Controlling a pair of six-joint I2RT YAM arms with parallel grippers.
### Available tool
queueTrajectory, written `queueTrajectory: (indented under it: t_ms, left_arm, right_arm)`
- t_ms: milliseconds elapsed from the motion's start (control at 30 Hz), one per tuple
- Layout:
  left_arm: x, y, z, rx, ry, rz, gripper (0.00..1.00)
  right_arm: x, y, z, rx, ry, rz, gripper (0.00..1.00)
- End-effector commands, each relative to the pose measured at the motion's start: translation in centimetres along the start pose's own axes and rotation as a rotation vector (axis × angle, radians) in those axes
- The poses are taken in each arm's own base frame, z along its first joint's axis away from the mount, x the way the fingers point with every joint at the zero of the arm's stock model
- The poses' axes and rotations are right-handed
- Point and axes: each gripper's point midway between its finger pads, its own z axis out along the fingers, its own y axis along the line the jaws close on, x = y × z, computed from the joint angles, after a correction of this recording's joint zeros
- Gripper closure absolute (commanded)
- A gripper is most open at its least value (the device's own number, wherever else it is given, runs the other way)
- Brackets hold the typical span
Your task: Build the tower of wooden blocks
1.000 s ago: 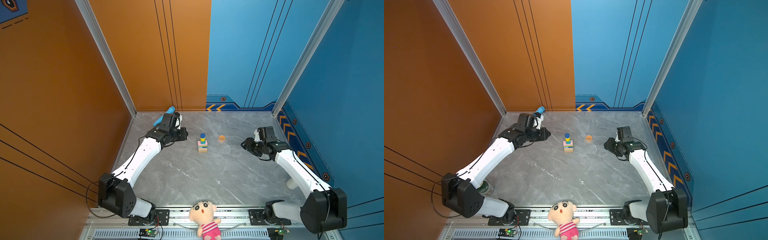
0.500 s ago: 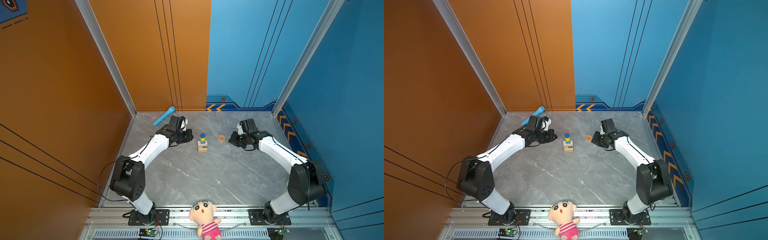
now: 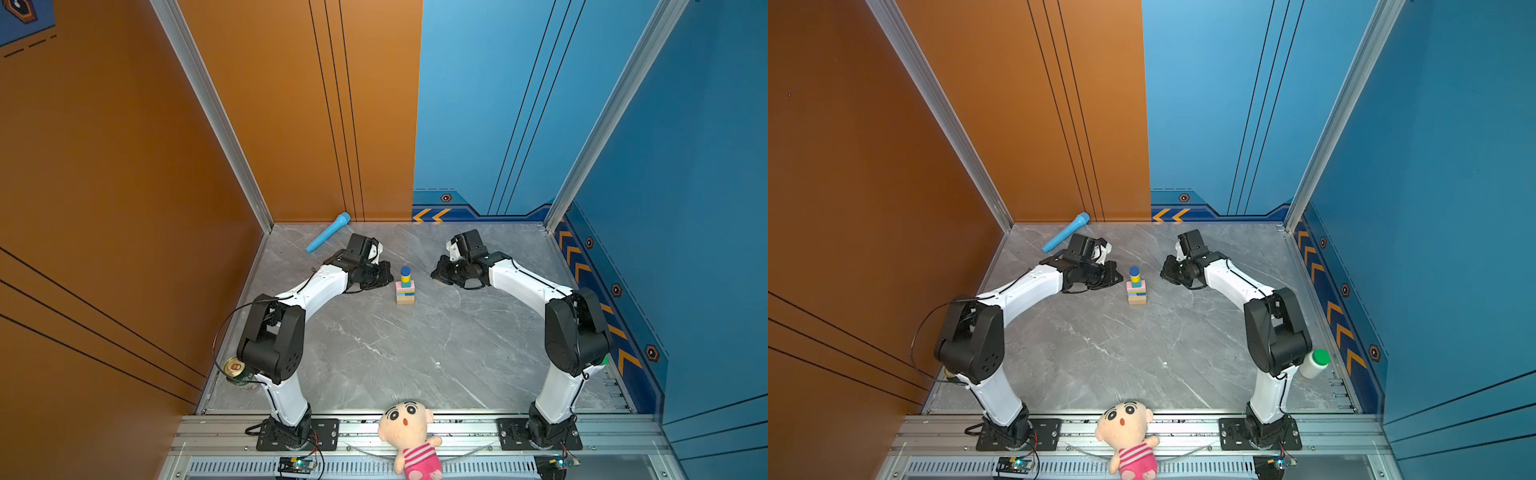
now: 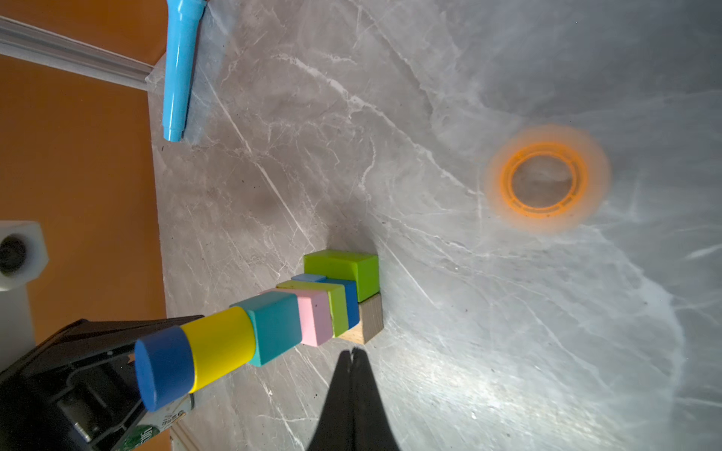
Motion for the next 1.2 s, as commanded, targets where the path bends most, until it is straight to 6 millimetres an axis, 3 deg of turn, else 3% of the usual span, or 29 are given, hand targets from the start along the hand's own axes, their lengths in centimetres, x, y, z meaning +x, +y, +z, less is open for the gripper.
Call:
queueTrajectory:
  t_ms: [0, 533, 1167]
  left_arm:
    - [-0.7, -1.4, 0.1, 0.044, -0.002, 0.014, 1.0]
    - [-0.8, -2.0, 0.6, 0.063, 0.01, 0.019, 1.0]
    - [-0.7, -2.5, 1.0, 0.076, 0.023, 0.022, 1.0]
  right_arm:
    - [-0.4, 1.8, 0.5, -0.048, 0.003, -0.005, 1.0]
    - [0.7, 3.6, 2.7, -0.09, 0.052, -0.007, 1.0]
    - [1.3, 3.9, 3.2, -0.097, 0.063, -0.007, 1.0]
